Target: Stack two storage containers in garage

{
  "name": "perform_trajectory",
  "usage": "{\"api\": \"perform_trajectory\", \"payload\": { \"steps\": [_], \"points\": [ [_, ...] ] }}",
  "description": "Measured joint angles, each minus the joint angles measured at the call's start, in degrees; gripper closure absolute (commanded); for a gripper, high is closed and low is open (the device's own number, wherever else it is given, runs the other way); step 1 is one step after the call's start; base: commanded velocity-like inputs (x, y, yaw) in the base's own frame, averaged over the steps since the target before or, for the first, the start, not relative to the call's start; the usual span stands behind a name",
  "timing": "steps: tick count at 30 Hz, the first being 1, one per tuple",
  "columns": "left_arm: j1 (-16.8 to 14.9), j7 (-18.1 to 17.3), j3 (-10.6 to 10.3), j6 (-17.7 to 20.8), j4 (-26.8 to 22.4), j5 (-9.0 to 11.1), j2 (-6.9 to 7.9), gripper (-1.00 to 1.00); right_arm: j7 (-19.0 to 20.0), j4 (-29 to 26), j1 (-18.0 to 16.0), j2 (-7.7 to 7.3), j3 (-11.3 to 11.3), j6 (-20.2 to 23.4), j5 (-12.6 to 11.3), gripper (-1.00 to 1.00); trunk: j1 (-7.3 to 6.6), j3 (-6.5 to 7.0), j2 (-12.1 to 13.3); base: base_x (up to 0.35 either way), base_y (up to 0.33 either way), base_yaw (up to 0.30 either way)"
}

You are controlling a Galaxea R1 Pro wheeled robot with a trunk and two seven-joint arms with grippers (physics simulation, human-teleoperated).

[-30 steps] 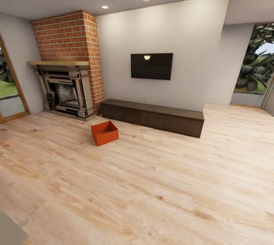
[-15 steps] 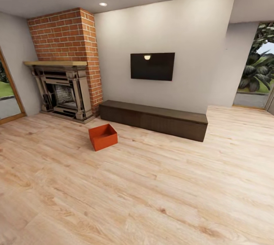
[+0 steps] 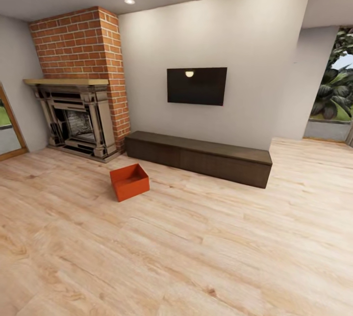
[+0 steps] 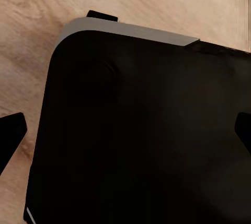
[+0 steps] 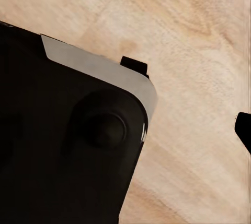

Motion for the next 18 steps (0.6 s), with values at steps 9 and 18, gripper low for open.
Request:
{"api": "perform_trajectory", "payload": {
  "steps": [9, 18],
  "points": [
    [0.0, 0.0, 0.0, 0.0, 0.0, 0.0, 0.00, -1.00, 0.0, 0.0, 0.0, -0.12, 0.1, 0.0, 0.2, -1.00, 0.00, 0.00, 0.0, 0.320, -0.103, 0.000],
    [0.0, 0.0, 0.0, 0.0, 0.0, 0.0, 0.00, -1.00, 0.0, 0.0, 0.0, 0.14, 0.1, 0.0, 0.2, -1.00, 0.00, 0.00, 0.0, 0.320, -0.104, 0.000]
  ]
}}
